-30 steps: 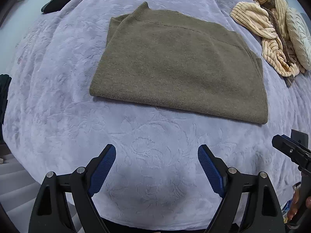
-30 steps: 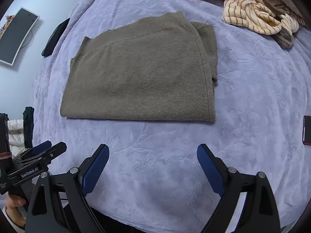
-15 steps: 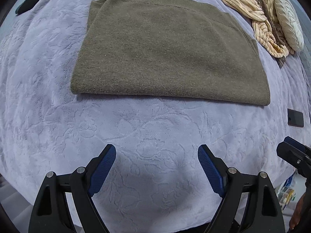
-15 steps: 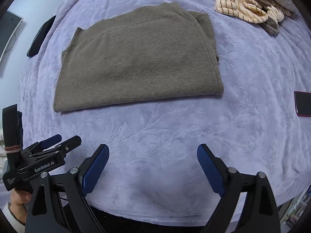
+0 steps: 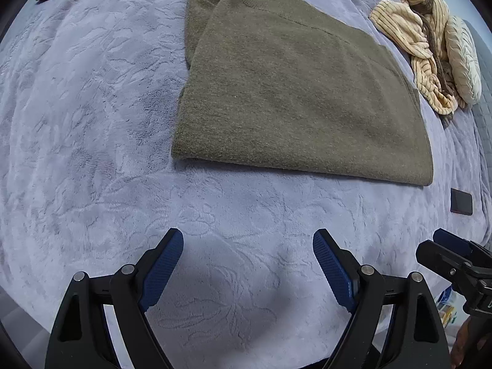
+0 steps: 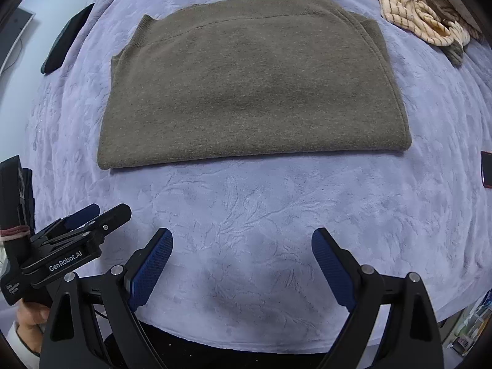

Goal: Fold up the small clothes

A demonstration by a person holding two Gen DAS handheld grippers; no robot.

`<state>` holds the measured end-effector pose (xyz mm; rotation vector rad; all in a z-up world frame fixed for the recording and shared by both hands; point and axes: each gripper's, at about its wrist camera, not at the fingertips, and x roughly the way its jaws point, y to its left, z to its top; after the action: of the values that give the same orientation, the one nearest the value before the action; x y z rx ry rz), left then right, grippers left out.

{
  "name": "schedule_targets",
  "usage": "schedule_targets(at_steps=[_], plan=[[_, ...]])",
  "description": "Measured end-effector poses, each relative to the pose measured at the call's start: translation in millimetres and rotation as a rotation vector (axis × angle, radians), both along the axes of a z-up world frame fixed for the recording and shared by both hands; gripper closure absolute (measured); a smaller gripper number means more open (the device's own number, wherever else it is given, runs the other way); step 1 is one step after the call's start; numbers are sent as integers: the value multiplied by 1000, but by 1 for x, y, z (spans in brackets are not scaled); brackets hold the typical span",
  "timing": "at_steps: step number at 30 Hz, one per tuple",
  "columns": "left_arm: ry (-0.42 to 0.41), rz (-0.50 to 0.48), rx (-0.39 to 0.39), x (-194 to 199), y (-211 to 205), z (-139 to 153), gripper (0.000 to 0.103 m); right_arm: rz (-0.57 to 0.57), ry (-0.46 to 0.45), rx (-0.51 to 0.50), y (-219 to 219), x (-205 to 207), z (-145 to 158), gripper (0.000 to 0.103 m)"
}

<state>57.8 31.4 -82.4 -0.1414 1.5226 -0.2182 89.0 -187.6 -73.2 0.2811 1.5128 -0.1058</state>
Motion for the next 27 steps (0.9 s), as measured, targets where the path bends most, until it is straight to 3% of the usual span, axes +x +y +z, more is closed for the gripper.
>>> schedule_targets(at_steps=[4, 12, 21, 23, 25, 27], plan=[[-6, 35, -21, 5, 14, -2, 16, 9, 7, 50, 6, 7, -7, 9], [-13, 143, -163, 12, 43, -10, 16, -100, -6, 413, 15, 40, -60, 9], [0, 208, -369, 14, 50, -27, 16, -377, -62, 676, -6, 58, -111, 11], [6, 215, -411, 17, 47, -33, 16, -441, -72, 737, -13, 60, -121, 24], [0, 220, -449, 20, 44, -36, 16, -485, -76, 803, -15, 62, -128, 55], [7, 230, -479, 25, 41, -40, 16, -486, -81, 825, -14, 67, -130, 77]])
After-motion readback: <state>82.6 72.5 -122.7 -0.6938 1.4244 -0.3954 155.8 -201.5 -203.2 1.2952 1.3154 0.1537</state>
